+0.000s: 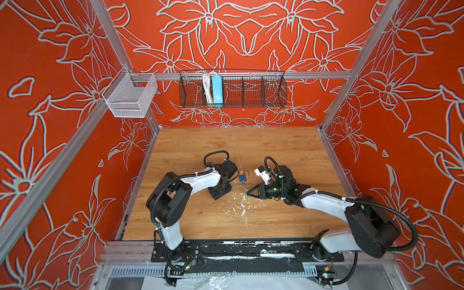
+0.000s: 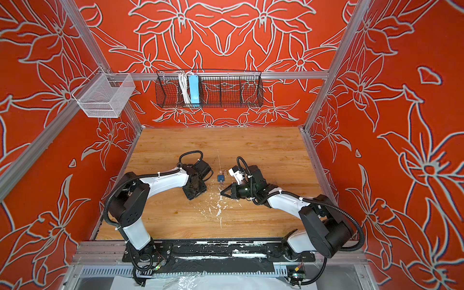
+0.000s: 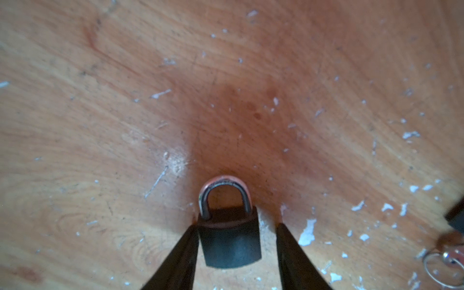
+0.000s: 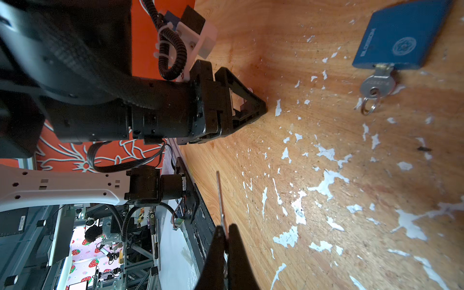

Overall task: Unlock with the key
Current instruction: 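Close the left gripper on the dark padlock body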

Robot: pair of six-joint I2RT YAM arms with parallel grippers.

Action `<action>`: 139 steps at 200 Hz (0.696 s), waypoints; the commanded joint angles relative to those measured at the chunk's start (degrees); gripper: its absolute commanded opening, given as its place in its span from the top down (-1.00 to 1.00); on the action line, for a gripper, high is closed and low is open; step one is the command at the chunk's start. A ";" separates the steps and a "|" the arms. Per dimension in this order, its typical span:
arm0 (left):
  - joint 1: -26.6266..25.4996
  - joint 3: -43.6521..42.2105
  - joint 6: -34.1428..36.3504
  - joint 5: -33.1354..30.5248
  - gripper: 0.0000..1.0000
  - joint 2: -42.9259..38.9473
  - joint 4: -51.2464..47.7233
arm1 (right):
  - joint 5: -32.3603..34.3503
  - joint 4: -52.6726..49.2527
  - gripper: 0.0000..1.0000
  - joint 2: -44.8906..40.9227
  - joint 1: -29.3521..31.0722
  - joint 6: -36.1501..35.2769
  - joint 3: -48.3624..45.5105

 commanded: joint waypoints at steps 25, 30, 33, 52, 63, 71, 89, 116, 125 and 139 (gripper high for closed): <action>0.07 -1.09 -0.57 -1.63 0.05 1.12 -0.60 | -0.50 1.30 1.00 0.68 0.27 -0.86 0.94; 0.14 -1.18 -0.68 -1.65 0.05 1.16 -0.65 | -0.42 1.30 1.00 0.76 0.26 -0.87 0.94; 0.16 -1.18 -0.73 -1.65 0.06 1.18 -0.66 | -0.38 1.33 1.00 0.80 0.31 -0.82 0.94; 0.32 -1.31 -0.46 -1.69 0.08 1.14 -0.31 | -0.67 1.73 1.00 0.98 0.28 -0.31 1.04; 0.34 -1.26 -0.40 -1.82 0.10 1.05 -0.35 | -0.83 1.73 1.00 0.98 0.27 -0.40 1.02; 0.40 -1.37 -0.28 -1.82 0.12 0.96 -0.17 | -0.66 1.57 1.00 0.97 0.34 -0.59 0.99; 0.34 -1.70 -0.28 -1.65 0.19 0.57 -0.13 | -0.39 1.53 1.00 0.98 0.27 -0.53 0.94; 0.26 -1.47 -0.02 -2.17 0.28 -0.31 -0.48 | -0.64 1.45 1.00 1.07 0.30 -0.33 1.29; 0.26 -1.49 -0.04 -2.26 0.33 -0.60 -0.57 | -0.50 1.24 1.00 1.07 0.29 -0.59 1.29; 0.25 -1.63 -0.09 -1.97 0.38 -1.01 -0.39 | -0.34 1.27 1.00 1.24 0.28 -0.37 1.37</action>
